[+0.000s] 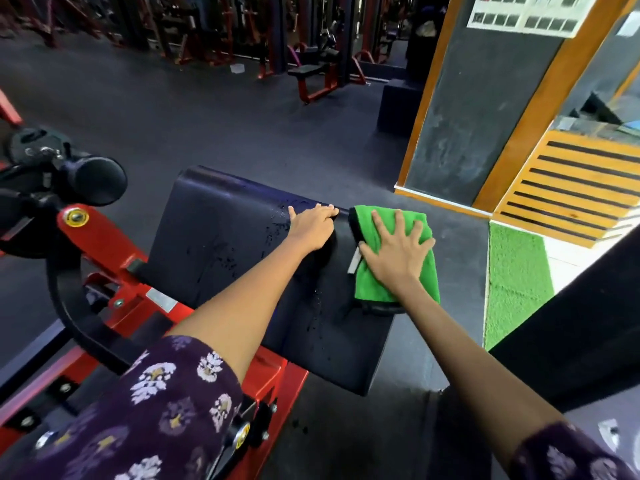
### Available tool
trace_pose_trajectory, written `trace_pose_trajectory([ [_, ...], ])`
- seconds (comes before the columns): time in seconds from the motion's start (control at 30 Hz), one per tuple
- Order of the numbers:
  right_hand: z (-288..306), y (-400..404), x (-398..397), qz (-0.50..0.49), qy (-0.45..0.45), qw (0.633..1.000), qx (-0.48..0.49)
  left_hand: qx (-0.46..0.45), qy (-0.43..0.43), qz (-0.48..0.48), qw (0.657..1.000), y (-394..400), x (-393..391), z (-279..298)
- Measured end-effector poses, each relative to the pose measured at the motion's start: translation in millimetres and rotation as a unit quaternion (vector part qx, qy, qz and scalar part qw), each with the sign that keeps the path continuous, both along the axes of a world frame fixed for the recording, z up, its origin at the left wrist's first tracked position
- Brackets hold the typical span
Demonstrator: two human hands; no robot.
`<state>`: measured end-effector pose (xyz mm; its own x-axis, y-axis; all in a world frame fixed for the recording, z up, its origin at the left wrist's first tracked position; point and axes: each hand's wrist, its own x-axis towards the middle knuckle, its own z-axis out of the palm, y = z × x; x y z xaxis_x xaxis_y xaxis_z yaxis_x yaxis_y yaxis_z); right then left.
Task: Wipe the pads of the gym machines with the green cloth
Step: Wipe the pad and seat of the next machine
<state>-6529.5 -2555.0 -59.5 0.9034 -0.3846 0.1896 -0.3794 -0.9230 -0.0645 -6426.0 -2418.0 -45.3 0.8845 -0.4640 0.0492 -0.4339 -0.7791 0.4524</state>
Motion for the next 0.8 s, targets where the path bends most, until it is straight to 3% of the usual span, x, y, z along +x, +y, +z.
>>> trace_pose_trajectory([
  [0.2, -42.5, 4.8, -49.1, 0.191, 0.027, 0.971, -0.144, 0.005, 0.054, -0.001, 0.999, 1.1, -1.7, 4.0],
  [0.33, -29.2, -8.9, -49.2, 0.157, -0.002, 0.981, -0.113, 0.018, 0.043, -0.012, 0.999, 3.4, -9.1, 6.7],
  [0.43, -14.3, 8.9, -24.1, 0.099, 0.014, 0.994, -0.052, 0.079, 0.012, -0.008, 0.997, 0.3, -15.5, 7.2],
  [0.63, -46.8, -4.0, -47.4, 0.293, 0.042, 0.933, -0.205, 0.143, -0.049, 0.01, 0.988, -8.6, -27.6, -0.5],
  [0.8, -19.6, -3.0, -28.0, 0.202, 0.021, 0.968, -0.147, 0.145, -0.035, 0.029, 0.988, -13.2, -31.1, 1.3],
])
